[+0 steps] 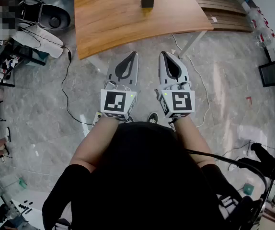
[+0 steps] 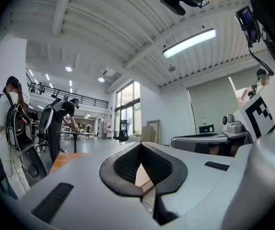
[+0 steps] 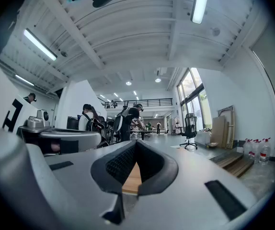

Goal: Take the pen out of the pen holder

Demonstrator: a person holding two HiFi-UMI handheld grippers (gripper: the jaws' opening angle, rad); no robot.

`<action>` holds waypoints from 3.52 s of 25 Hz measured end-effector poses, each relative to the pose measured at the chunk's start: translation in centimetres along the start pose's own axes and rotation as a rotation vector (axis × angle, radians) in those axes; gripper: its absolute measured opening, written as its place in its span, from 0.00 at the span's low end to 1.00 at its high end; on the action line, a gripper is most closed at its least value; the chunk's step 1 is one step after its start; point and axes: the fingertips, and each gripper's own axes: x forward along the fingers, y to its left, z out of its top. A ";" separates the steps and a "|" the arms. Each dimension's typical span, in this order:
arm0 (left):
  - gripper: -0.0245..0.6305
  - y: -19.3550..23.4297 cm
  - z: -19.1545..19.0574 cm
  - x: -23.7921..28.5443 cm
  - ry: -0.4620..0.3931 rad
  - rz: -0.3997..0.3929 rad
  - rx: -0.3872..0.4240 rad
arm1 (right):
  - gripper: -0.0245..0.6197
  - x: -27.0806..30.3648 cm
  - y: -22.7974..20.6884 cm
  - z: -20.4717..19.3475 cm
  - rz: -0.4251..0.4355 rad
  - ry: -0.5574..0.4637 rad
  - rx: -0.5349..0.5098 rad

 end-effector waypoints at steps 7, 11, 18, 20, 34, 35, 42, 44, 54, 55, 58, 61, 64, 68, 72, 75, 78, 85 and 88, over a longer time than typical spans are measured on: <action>0.04 0.3 -0.2 0.2 0.004 -0.002 0.003 | 0.06 0.3 0.0 -0.2 -0.006 0.005 0.000; 0.04 0.3 -0.3 0.6 0.009 -0.004 0.006 | 0.06 0.6 -0.1 -0.4 0.003 0.005 -0.002; 0.04 -0.3 -0.7 1.6 0.016 0.005 0.003 | 0.06 0.9 -1.2 -0.7 0.024 0.010 0.015; 0.04 -0.7 -0.7 2.1 0.019 0.011 0.003 | 0.06 0.9 -1.8 -0.6 0.043 0.007 0.036; 0.04 -2.2 -2.7 6.7 0.032 0.057 -0.005 | 0.06 2.9 -6.0 -2.6 0.094 0.034 0.027; 0.04 -1.8 -2.9 7.3 0.032 0.057 -0.008 | 0.06 3.6 -6.2 -2.8 0.094 0.037 0.028; 0.04 0.5 -4.7 12.3 0.049 0.045 -0.031 | 0.06 8.1 -8.3 -4.4 0.094 0.066 0.025; 0.04 1.4 -5.5 14.0 0.060 0.039 -0.038 | 0.06 9.8 -9.1 -5.0 0.088 0.074 0.032; 0.04 9.1 -8.7 23.2 0.107 0.016 -0.054 | 0.06 21.8 -11.2 -7.6 0.086 0.112 0.054; 0.04 10.0 -8.9 24.2 0.111 0.013 -0.053 | 0.06 23.1 -11.3 -7.6 0.085 0.115 0.056; 0.04 12.8 -9.1 27.1 0.121 0.000 -0.056 | 0.06 27.0 -11.7 -7.8 0.077 0.125 0.061; 0.04 15.3 -9.3 29.8 0.126 -0.014 -0.062 | 0.06 30.5 -12.3 -7.9 0.061 0.137 0.062; 0.04 17.6 -9.4 32.3 0.127 -0.035 -0.070 | 0.06 33.9 -12.9 -7.9 0.038 0.144 0.057; 0.04 20.0 -10.1 34.9 0.130 -0.057 -0.073 | 0.06 37.1 -13.6 -8.2 0.015 0.148 0.056; 0.04 20.7 -10.6 36.6 0.141 -0.062 -0.081 | 0.06 38.7 -15.1 -8.4 0.000 0.153 0.058; 0.04 20.8 -10.9 37.8 0.154 -0.063 -0.083 | 0.06 39.7 -16.0 -8.6 -0.001 0.160 0.067; 0.04 21.5 -11.2 39.3 0.163 -0.049 -0.087 | 0.06 41.1 -16.9 -9.2 0.008 0.171 0.072; 0.04 22.2 -13.3 43.2 0.208 -0.026 -0.089 | 0.06 44.1 -19.4 -11.3 0.040 0.205 0.109; 0.04 22.5 -15.0 44.7 0.233 -0.019 -0.095 | 0.06 45.5 -20.4 -12.8 0.047 0.226 0.117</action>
